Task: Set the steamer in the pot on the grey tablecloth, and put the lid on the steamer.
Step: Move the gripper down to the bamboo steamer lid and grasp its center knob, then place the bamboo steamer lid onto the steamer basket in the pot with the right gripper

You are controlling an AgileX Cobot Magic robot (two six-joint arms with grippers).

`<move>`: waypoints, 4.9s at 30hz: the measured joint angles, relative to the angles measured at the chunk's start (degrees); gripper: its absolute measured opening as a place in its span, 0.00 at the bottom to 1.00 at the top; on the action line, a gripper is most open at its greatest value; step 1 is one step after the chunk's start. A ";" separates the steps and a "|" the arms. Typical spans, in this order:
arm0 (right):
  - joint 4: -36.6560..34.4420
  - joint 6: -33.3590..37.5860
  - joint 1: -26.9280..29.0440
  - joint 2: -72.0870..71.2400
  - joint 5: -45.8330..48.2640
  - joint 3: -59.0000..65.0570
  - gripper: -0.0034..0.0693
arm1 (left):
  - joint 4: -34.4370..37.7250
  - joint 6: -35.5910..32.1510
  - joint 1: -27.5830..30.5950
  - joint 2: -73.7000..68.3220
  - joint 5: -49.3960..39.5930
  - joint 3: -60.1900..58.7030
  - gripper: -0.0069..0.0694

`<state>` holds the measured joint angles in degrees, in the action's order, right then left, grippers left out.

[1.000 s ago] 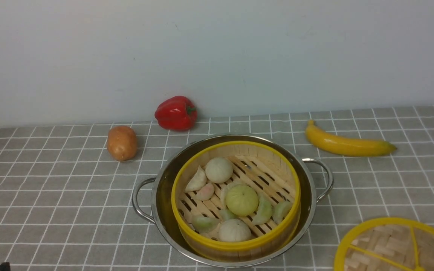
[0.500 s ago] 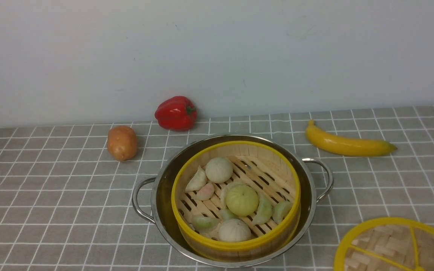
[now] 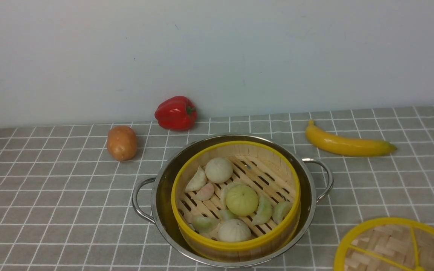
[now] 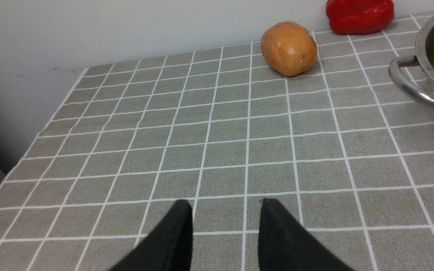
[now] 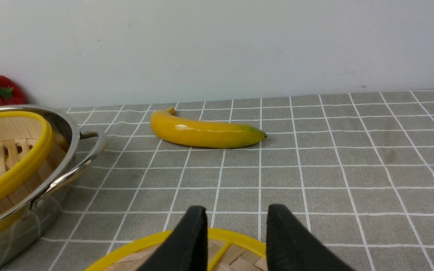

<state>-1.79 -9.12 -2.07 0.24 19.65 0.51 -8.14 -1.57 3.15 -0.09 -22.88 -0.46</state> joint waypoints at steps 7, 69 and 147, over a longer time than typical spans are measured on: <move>0.00 0.00 0.00 0.00 0.00 0.00 0.38 | 0.00 0.00 0.00 0.00 0.00 0.00 0.41; -19.16 28.98 0.00 71.92 30.05 -36.47 0.38 | 0.00 -0.05 0.00 0.02 0.00 -0.01 0.41; -7.57 22.96 -19.73 94.90 51.08 -91.10 0.25 | 0.00 -0.10 0.00 0.08 0.00 -0.01 0.41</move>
<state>-9.36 13.84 -21.81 95.14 70.73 -90.59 -8.14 -1.67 3.15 -0.01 -22.88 -0.47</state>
